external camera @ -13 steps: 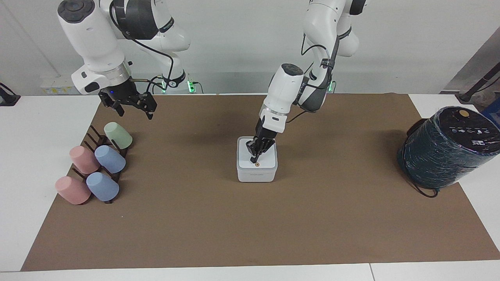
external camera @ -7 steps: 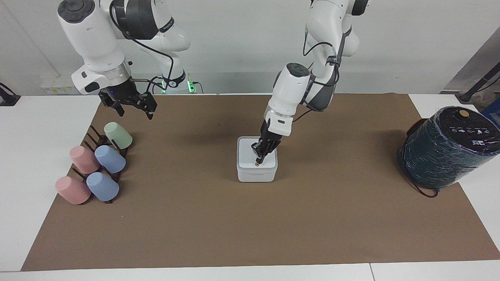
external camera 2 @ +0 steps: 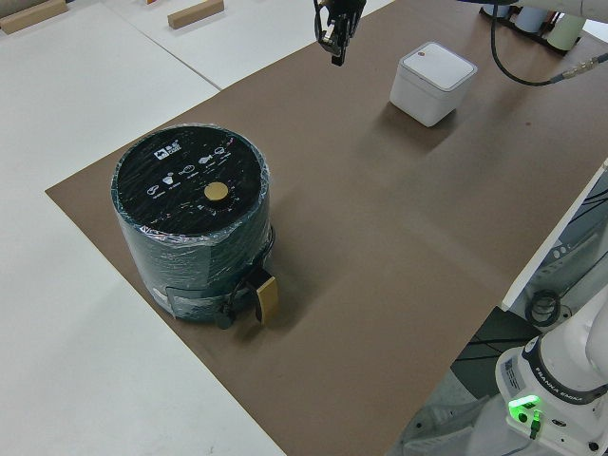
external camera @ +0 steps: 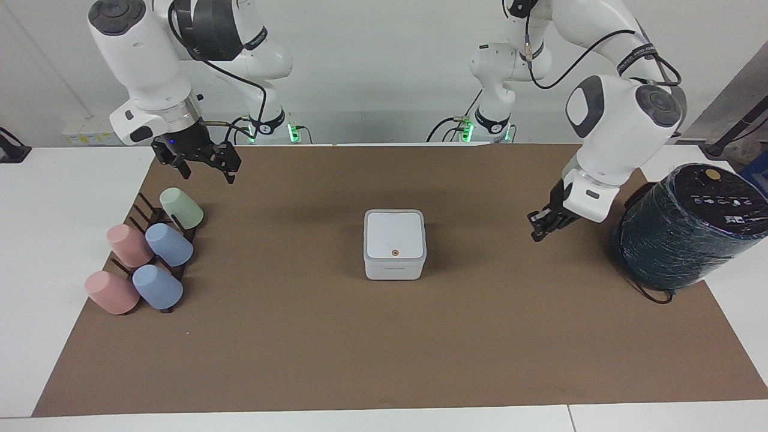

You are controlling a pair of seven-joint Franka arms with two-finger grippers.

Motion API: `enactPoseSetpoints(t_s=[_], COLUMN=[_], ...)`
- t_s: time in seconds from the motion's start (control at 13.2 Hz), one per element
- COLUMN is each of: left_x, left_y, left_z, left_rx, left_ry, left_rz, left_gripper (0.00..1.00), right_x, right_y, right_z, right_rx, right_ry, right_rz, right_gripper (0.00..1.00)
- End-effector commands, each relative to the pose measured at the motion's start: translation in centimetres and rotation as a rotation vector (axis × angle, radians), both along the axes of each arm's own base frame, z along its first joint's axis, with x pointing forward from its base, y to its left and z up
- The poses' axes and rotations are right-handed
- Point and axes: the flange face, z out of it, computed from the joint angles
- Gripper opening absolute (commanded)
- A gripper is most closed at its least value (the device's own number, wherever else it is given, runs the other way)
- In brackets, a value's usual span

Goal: Close trash can lid

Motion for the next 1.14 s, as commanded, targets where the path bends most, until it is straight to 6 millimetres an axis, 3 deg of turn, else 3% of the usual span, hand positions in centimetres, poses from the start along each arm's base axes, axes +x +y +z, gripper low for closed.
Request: enactPoseSetpoints(t_s=[0.0, 0.08, 0.23, 0.3, 0.38, 0.46, 1.06], left_x=[-2.3, -3.0, -4.3, -4.7, -4.9, -5.0, -4.7], left_y=[0.5, 0.7, 1.0, 1.0, 1.0, 1.1, 1.1], left_z=[3.8, 4.8, 6.9, 7.5, 7.8, 8.1, 8.3], left_rx=[0.084, 0.087, 0.099, 0.099, 0.101, 0.111, 0.129], left_ry=[-0.019, -0.013, -0.027, -0.031, -0.035, -0.042, -0.076], left_rz=[-0.117, -0.116, -0.118, -0.118, -0.119, -0.122, -0.171], left_gripper=[0.08, 0.11, 0.27, 0.47, 0.89, 1.00, 1.00], right_x=[-0.7, -0.7, -0.6, -0.7, -0.6, -0.7, -0.6], right_y=[-0.1, -0.1, -0.1, -0.1, -0.1, -0.1, -0.1], right_z=[0.2, 0.2, 0.2, 0.2, 0.2, 0.2, 0.2], right_rx=[0.007, 0.007, 0.005, 0.007, 0.005, 0.007, 0.005], right_ry=[-0.006, -0.006, -0.006, -0.006, -0.006, -0.006, -0.006], right_rz=[-0.016, -0.016, -0.016, -0.016, -0.016, -0.016, -0.016], right_gripper=[1.00, 1.00, 1.00, 1.00, 1.00, 1.00, 1.00])
